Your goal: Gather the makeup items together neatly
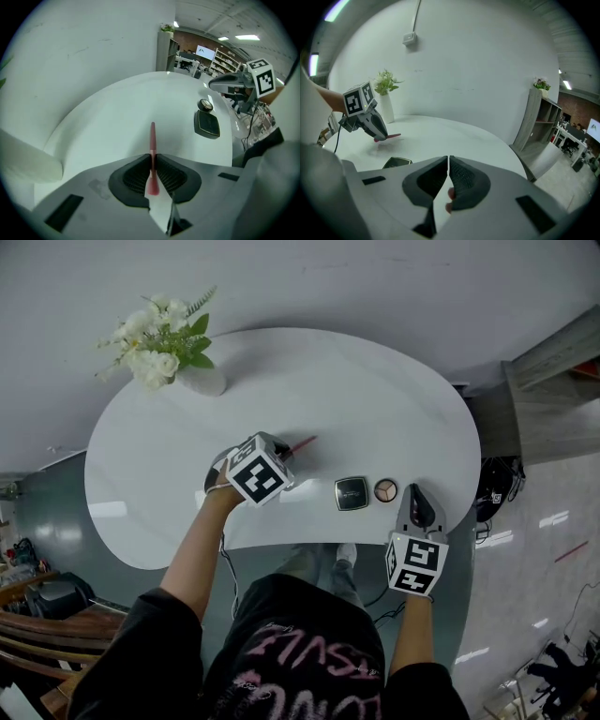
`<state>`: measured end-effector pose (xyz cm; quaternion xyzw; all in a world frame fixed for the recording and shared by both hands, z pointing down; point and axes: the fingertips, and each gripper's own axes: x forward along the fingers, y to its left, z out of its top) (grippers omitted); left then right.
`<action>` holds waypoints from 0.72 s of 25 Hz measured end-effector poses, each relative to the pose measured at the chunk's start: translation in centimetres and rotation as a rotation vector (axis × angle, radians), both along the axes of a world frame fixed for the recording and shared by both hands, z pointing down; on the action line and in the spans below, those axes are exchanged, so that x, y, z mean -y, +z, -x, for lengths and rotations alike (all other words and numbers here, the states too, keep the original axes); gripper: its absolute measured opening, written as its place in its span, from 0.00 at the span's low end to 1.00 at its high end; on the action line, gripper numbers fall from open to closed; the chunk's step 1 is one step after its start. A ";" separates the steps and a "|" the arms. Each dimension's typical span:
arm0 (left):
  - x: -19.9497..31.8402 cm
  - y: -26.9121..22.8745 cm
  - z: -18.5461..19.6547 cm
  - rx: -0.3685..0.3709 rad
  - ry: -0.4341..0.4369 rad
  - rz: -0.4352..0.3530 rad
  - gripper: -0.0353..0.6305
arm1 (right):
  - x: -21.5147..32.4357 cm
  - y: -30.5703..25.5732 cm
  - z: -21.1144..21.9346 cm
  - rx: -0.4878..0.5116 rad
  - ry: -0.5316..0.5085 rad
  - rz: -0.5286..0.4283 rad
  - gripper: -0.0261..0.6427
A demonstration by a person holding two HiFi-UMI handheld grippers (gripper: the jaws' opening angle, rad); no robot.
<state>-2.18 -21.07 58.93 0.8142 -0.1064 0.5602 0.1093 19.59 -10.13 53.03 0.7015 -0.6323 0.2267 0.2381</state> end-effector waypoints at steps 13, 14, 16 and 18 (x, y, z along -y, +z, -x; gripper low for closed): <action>-3.0 -1.7 1.9 -0.059 -0.621 0.038 0.13 | 0.2 -1.0 2.7 0.004 -0.140 -0.033 0.14; -3.6 -1.5 2.0 -0.064 -0.667 0.065 0.13 | 0.0 -1.0 2.9 0.004 -0.149 -0.034 0.14; -5.4 -1.1 1.6 -0.089 -0.744 0.151 0.13 | -0.3 -1.0 3.1 0.004 -0.163 -0.033 0.14; -6.6 -0.8 0.8 -0.128 -0.788 0.209 0.13 | -0.7 -1.0 3.3 0.003 -0.173 -0.032 0.14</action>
